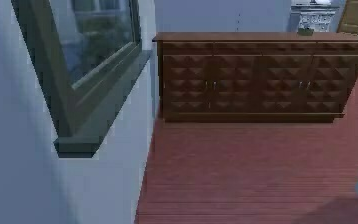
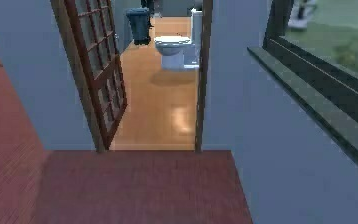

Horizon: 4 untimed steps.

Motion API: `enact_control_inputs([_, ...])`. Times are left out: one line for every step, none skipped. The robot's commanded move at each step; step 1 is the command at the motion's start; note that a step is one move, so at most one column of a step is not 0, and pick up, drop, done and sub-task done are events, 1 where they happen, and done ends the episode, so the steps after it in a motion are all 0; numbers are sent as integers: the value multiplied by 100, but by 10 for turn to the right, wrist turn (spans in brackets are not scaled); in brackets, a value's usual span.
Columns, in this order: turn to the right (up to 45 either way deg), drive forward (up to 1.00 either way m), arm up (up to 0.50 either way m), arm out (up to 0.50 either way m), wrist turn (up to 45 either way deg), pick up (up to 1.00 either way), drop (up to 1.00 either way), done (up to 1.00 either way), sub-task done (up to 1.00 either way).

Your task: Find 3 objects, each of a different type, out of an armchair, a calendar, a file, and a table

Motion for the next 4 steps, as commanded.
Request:
enact_control_inputs([450, 0, 0, 0, 0, 0, 0, 0, 0])
enact_control_inputs([450, 0, 0, 0, 0, 0, 0, 0, 0])
enact_control_inputs([30, 0, 0, 0, 0, 0, 0, 0, 0])
enact_control_inputs([0, 5, 0, 0, 0, 0, 0, 0, 0])
